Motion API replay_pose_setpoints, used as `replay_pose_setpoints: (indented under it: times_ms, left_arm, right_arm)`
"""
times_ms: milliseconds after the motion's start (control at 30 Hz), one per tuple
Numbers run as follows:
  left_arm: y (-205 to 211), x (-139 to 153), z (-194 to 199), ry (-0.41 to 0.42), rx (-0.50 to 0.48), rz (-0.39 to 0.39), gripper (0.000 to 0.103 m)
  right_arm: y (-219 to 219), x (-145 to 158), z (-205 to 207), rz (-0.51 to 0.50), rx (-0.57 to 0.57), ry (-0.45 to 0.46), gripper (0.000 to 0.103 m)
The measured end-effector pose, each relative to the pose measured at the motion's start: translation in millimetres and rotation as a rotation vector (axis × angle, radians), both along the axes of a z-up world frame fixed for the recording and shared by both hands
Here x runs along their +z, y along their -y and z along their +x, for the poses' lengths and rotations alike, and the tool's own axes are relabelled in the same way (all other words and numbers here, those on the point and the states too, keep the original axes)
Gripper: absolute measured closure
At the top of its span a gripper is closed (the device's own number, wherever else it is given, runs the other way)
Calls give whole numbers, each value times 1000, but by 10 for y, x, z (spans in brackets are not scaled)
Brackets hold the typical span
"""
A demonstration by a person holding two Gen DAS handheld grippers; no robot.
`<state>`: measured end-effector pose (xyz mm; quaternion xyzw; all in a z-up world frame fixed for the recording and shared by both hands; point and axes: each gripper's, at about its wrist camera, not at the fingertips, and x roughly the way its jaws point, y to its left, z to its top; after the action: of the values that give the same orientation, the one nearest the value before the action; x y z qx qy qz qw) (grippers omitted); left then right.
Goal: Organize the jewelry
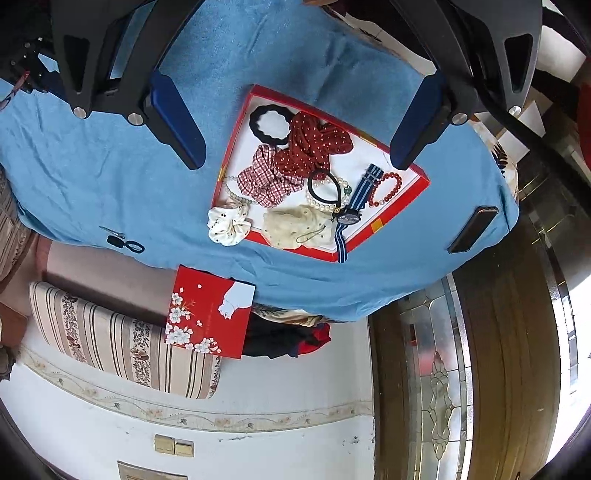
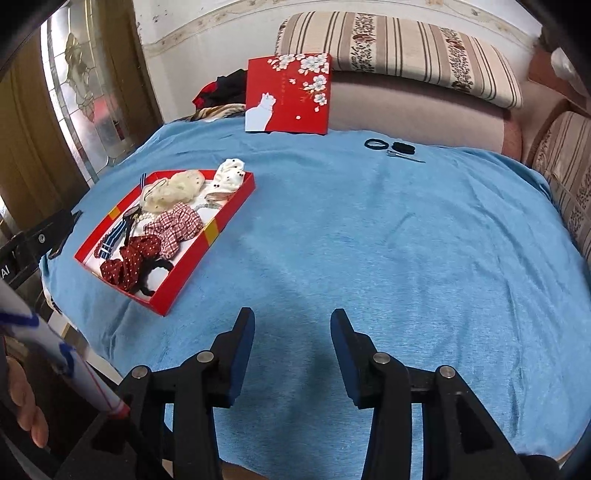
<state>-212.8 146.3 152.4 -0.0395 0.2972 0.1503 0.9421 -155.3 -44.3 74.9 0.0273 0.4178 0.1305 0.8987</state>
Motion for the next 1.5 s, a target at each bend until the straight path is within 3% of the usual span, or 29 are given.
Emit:
replay_pose_setpoints:
  times_ms: [433,800,1500]
  left_arm:
    - [-2,-176,15,-76,-31,-17,4]
    - [-72,-356,39,-171,-48,-107,4]
    - [-71,-449,-68,-204,-57,-127,4]
  right_arm:
    - [-217,-46,6,-67,12,5,52]
    - [-218,-55,25,-76,-16,1,46]
    - [-301,36,-64,-109,-23,55,39]
